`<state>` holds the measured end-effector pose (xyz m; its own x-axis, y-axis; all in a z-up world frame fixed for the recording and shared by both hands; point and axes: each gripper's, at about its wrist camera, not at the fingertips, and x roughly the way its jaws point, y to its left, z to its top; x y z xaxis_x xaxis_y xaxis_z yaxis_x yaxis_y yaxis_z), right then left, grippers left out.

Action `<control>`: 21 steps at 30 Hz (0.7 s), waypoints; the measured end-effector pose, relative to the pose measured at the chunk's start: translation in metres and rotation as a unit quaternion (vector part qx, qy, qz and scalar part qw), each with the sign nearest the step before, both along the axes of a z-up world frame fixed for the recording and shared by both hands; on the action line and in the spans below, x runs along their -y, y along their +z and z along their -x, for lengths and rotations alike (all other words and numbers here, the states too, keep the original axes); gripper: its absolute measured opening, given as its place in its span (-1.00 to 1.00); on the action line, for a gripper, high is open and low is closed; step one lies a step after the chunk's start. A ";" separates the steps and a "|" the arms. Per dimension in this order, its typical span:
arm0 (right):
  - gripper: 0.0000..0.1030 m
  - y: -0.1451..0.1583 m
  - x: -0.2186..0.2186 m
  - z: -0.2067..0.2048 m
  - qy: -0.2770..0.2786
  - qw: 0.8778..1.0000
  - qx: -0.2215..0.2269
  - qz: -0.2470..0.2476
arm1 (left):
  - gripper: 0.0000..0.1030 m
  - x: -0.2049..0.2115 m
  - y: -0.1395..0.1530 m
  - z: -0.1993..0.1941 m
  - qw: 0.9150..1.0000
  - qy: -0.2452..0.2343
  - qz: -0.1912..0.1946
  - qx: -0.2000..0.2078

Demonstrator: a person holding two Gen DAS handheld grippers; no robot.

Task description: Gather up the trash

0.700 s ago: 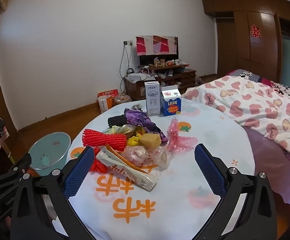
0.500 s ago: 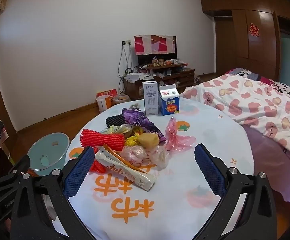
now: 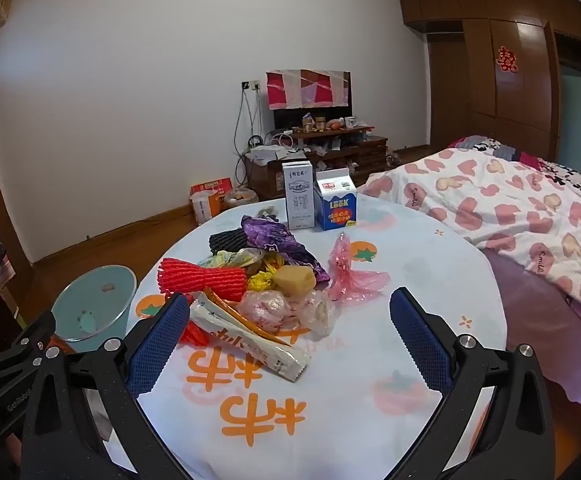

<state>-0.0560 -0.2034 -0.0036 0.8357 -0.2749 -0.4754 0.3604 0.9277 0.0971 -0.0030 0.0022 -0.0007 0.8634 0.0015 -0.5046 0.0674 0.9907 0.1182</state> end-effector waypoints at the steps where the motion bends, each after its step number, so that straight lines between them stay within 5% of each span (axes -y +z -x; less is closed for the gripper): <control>1: 0.91 0.000 0.001 0.000 -0.001 1.000 0.000 0.000 | 0.89 0.002 0.000 0.000 1.000 0.001 -0.002 0.000; 21: 0.91 0.001 0.000 0.001 -0.001 1.000 -0.002 0.001 | 0.89 0.003 -0.001 0.000 1.000 0.001 -0.001 -0.003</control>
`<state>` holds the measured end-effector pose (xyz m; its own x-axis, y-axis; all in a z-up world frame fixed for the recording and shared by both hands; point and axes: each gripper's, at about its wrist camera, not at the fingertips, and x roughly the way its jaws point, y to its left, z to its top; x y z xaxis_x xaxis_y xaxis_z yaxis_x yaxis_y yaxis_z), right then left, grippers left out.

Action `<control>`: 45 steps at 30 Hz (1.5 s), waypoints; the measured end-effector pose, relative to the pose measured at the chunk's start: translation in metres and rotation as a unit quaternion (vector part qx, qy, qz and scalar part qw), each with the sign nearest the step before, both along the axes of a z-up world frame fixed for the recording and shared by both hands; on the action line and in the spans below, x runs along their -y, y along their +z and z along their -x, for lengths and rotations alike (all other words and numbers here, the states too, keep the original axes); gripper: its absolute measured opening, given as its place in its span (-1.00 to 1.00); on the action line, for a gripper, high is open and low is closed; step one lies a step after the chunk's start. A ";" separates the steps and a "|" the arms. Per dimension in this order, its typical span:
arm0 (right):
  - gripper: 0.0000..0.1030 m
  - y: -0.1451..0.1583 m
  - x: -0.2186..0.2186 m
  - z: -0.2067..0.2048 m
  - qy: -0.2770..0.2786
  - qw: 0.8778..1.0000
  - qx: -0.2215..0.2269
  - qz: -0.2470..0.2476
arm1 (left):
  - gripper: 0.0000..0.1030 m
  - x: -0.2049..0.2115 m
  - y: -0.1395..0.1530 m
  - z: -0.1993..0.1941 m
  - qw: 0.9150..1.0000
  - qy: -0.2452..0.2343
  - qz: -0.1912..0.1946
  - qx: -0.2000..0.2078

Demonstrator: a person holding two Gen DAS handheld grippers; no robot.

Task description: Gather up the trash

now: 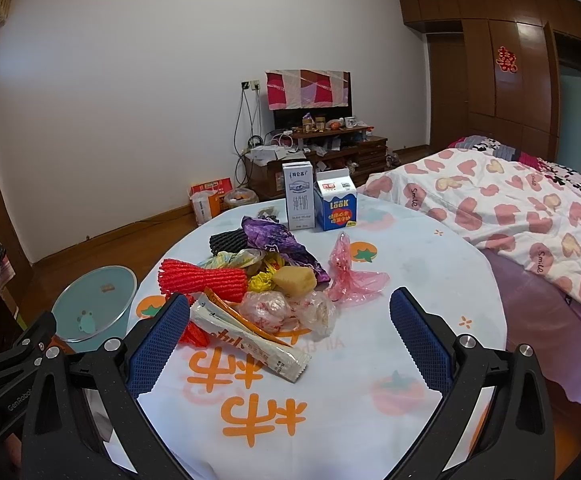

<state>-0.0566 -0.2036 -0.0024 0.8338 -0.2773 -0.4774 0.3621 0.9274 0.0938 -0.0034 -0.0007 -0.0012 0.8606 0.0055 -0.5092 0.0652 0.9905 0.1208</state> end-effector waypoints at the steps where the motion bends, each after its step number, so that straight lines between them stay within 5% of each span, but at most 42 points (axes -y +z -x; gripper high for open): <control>1: 0.91 0.000 0.000 -0.001 0.000 1.000 0.000 0.000 | 0.89 -0.001 0.000 -0.001 1.000 0.000 0.001 0.000; 45: 0.91 -0.001 0.000 -0.002 -0.001 1.000 -0.001 -0.002 | 0.89 0.002 -0.007 -0.007 1.000 0.002 0.005 -0.013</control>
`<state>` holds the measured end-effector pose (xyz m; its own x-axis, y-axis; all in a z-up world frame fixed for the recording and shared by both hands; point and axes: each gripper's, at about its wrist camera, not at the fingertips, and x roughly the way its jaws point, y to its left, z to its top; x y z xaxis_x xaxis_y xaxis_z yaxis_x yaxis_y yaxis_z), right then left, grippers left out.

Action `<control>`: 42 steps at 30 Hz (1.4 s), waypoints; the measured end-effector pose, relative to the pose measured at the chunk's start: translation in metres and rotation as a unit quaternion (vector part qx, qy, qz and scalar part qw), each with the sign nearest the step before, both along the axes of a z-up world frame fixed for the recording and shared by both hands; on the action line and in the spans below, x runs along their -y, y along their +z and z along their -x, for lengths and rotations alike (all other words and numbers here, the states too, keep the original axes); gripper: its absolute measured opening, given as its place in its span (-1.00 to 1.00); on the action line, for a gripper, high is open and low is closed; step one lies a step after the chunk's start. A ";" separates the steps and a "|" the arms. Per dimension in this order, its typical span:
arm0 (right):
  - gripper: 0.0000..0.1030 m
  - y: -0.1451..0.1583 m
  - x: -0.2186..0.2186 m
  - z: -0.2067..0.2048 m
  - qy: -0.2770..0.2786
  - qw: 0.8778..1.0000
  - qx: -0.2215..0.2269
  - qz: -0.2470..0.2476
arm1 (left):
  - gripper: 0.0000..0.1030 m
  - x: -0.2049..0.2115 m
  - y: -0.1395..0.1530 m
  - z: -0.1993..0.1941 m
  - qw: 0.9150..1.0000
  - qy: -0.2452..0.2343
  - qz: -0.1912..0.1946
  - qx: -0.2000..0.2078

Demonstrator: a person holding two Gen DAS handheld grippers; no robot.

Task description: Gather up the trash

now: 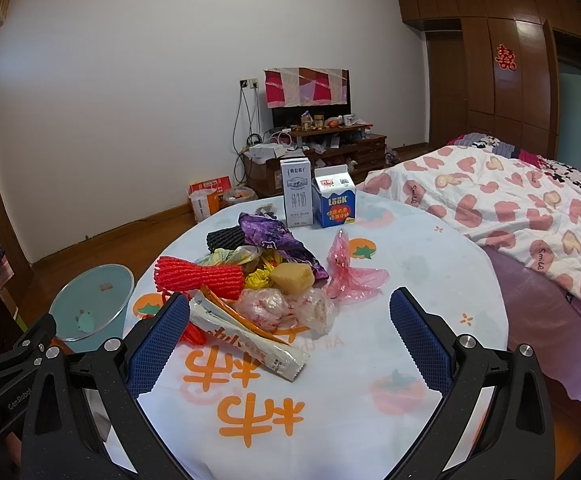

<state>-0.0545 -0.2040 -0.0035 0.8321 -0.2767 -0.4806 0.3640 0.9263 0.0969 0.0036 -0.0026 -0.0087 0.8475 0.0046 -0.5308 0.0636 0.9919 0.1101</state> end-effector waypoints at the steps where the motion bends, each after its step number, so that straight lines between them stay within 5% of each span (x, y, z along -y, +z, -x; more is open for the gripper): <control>1: 0.91 0.000 0.000 0.000 0.000 1.000 0.000 0.000 | 0.89 -0.001 -0.001 0.000 1.000 0.000 0.001 -0.001; 28: 0.88 -0.035 0.045 -0.020 -0.028 0.999 -0.037 0.002 | 0.89 0.003 -0.042 -0.039 0.998 0.004 -0.003 -0.064; 33: 0.61 -0.053 0.066 -0.031 -0.034 0.997 -0.067 -0.004 | 0.88 0.009 -0.055 -0.053 0.997 -0.009 -0.018 -0.076; 42: 0.44 -0.080 0.106 -0.048 -0.038 0.993 -0.107 -0.033 | 0.68 0.015 -0.084 -0.078 0.993 -0.042 -0.015 -0.113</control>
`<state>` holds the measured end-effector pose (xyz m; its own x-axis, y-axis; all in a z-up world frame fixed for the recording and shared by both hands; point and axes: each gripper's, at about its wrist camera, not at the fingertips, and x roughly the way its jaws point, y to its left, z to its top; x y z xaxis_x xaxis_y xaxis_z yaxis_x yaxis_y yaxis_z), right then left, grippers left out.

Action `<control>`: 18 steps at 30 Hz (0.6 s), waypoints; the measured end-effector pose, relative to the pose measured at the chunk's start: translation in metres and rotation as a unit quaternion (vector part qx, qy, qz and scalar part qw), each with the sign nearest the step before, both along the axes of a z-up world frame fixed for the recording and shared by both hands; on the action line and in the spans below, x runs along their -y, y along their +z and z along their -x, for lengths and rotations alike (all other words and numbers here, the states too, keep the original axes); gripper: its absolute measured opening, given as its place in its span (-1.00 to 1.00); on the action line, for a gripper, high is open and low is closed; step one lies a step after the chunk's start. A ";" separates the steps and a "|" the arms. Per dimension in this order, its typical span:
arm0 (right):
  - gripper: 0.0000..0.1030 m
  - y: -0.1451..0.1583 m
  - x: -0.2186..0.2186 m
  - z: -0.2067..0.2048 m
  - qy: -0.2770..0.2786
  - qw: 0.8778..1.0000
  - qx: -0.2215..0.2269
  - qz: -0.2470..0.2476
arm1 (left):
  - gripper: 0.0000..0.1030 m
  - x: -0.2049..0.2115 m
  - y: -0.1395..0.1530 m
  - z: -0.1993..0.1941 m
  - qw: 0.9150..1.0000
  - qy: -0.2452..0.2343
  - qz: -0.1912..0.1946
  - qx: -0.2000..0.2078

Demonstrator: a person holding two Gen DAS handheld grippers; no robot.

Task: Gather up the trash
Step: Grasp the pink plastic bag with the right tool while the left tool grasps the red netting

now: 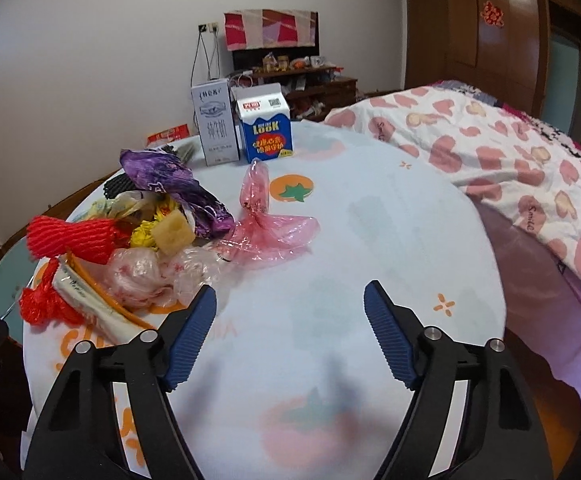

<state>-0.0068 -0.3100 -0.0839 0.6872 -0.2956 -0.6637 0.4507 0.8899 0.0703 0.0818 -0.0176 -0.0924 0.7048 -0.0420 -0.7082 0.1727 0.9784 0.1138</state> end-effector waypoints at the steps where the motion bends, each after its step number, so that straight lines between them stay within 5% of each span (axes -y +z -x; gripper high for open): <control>1: 0.42 0.000 0.000 -0.003 0.005 1.000 0.000 -0.001 | 0.66 0.002 0.000 -0.002 1.000 -0.007 -0.001 0.000; 6: 0.26 0.009 -0.007 -0.027 0.045 0.999 0.012 0.023 | 0.64 0.017 0.011 -0.011 0.999 -0.040 0.002 0.025; 12: 0.11 0.010 0.016 -0.052 0.024 1.000 0.001 0.002 | 0.60 0.041 0.010 -0.018 0.994 -0.099 -0.009 0.043; 18: 0.11 -0.012 0.032 -0.091 0.045 0.998 -0.043 -0.029 | 0.47 0.060 -0.012 -0.038 0.992 -0.127 0.001 0.004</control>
